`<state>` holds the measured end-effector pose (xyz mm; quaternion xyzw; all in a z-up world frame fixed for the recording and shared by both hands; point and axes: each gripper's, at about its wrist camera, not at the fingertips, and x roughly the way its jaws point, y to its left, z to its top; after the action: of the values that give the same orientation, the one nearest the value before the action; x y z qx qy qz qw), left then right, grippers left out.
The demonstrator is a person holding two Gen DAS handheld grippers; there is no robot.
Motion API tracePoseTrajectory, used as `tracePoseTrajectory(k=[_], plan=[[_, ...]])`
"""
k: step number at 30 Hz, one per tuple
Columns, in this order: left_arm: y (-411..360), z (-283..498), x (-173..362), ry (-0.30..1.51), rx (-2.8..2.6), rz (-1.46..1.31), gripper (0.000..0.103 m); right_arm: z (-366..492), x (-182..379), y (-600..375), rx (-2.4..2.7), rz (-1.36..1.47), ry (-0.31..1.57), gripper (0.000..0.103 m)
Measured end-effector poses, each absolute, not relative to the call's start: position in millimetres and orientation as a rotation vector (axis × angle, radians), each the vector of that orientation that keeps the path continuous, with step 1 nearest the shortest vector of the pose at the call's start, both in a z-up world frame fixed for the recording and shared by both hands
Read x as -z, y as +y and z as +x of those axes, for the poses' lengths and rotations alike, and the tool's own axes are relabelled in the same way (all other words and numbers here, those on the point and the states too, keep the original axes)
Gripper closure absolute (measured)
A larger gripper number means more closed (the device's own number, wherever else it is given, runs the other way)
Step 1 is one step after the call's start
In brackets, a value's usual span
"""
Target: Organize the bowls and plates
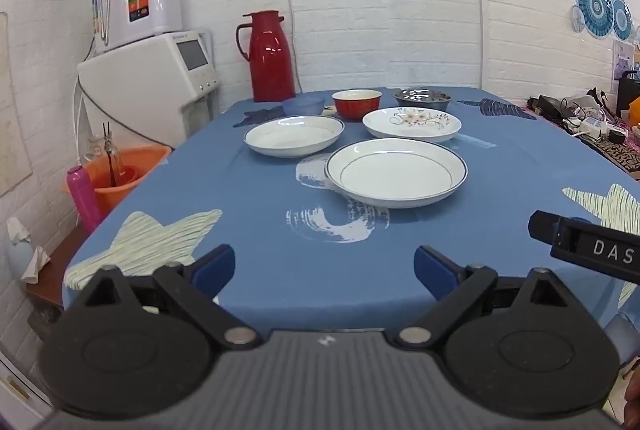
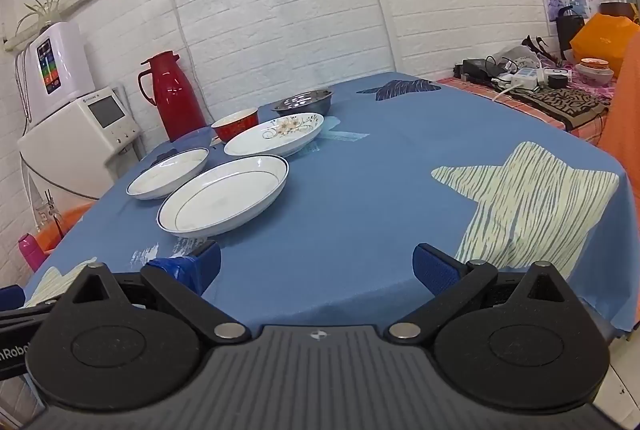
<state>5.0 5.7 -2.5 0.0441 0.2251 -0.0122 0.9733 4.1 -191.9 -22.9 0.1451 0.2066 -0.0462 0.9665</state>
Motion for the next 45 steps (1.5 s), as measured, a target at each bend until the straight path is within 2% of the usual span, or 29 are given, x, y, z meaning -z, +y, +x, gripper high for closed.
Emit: tracePoseTrajectory(k=[45], plan=[[8.3,-1.4,1.2,0.448,0.042,0.082,0.008,2.4,20.3,-185.0,0.073,0.267,0.404,0.013]])
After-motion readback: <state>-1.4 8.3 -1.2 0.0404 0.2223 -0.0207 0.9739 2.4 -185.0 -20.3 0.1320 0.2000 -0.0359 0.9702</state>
